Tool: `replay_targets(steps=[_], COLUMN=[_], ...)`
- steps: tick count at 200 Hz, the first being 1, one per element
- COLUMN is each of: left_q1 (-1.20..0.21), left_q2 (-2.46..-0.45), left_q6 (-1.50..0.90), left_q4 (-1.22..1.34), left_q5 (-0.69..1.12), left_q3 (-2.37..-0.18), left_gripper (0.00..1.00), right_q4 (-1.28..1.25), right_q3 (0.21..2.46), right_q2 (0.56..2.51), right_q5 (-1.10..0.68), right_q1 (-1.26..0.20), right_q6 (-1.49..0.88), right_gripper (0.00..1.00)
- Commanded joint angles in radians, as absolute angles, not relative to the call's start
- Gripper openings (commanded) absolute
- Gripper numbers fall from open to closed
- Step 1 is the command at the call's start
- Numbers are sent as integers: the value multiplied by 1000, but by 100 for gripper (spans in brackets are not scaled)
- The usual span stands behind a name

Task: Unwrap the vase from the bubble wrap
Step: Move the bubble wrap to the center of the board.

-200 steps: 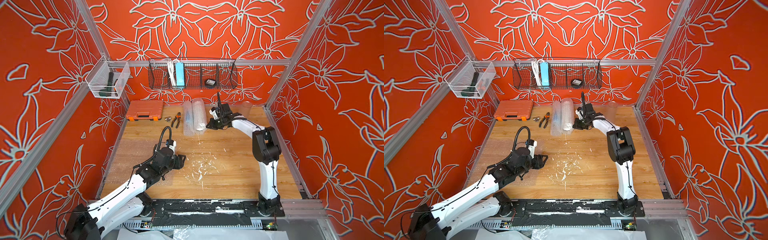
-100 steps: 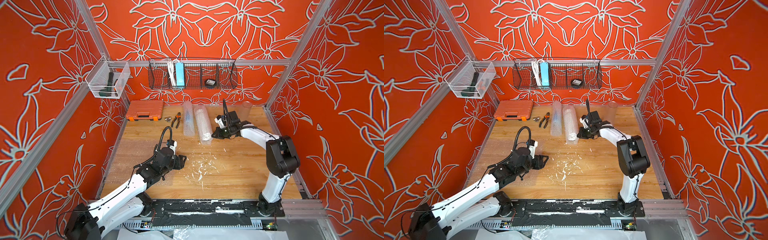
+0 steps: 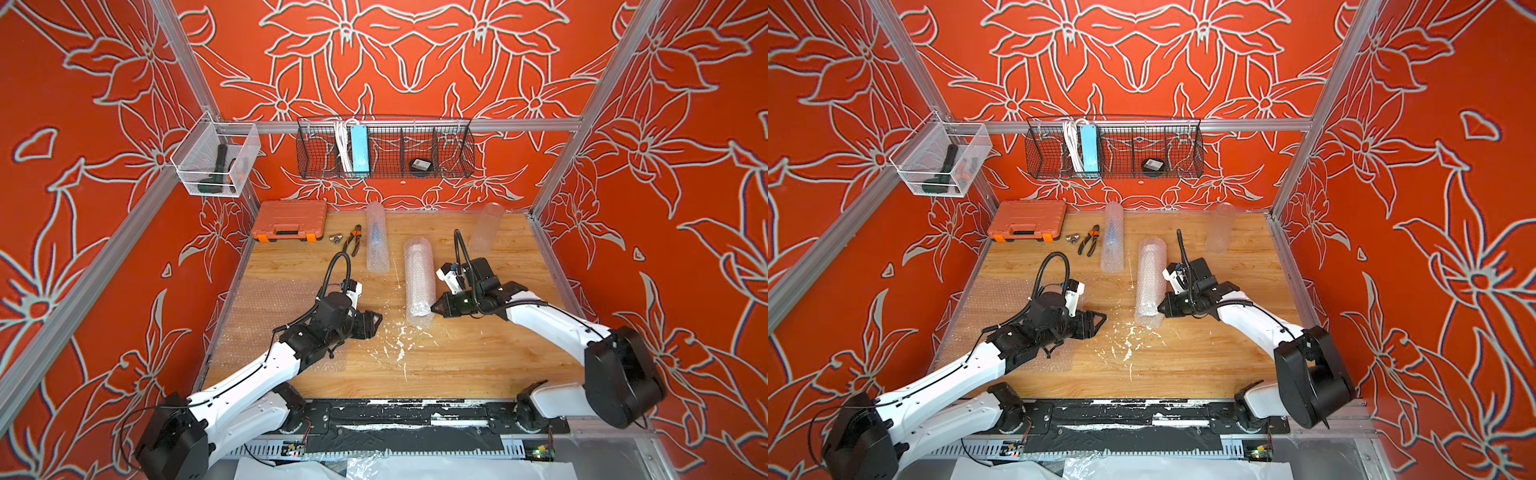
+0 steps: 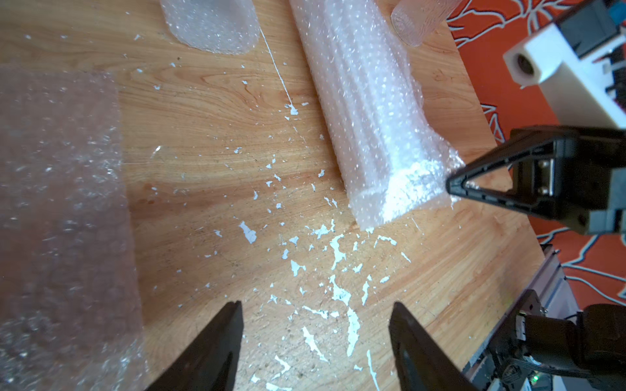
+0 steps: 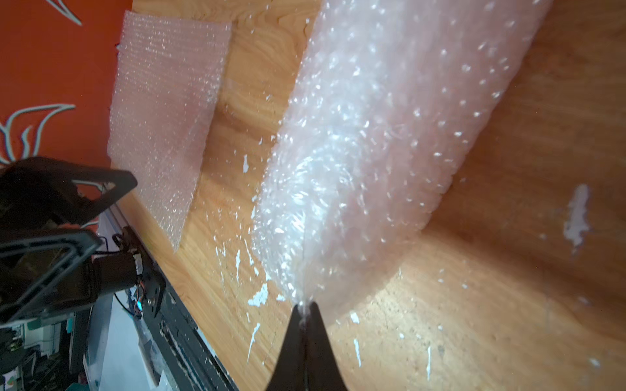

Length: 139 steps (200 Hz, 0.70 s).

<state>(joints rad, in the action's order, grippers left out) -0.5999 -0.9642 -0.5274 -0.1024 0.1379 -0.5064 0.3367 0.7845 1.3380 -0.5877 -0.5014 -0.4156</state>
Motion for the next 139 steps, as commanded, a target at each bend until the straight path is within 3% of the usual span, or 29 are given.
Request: replay_targets(steps=[1,28,46,86,139], left_q1=[-594,-594,-595,-594,-594], left_q2=[-981,-1061,-1125,-1295,-1510], left_q6=[-542,-552,-551,-544,-566], left_q4=[-34,24,58,131,263], left_q5=[202,255,285,366,478], left_q3=[-497,-510,-538,-647,-762], left_gripper=[69,69,69,71,80], right_q4=[348,430,469,523,484], right_q3=[746,754,771,850,976], right_q2=[1265,1181,1141,1163,1398], right_q5=[-580,-460,-392,-312,-401], right_q1=[-519,-520,-518,-482,-268], right_q6=[-426,-390,-382,-364,-327], right_gripper=[0,42,56,61,58])
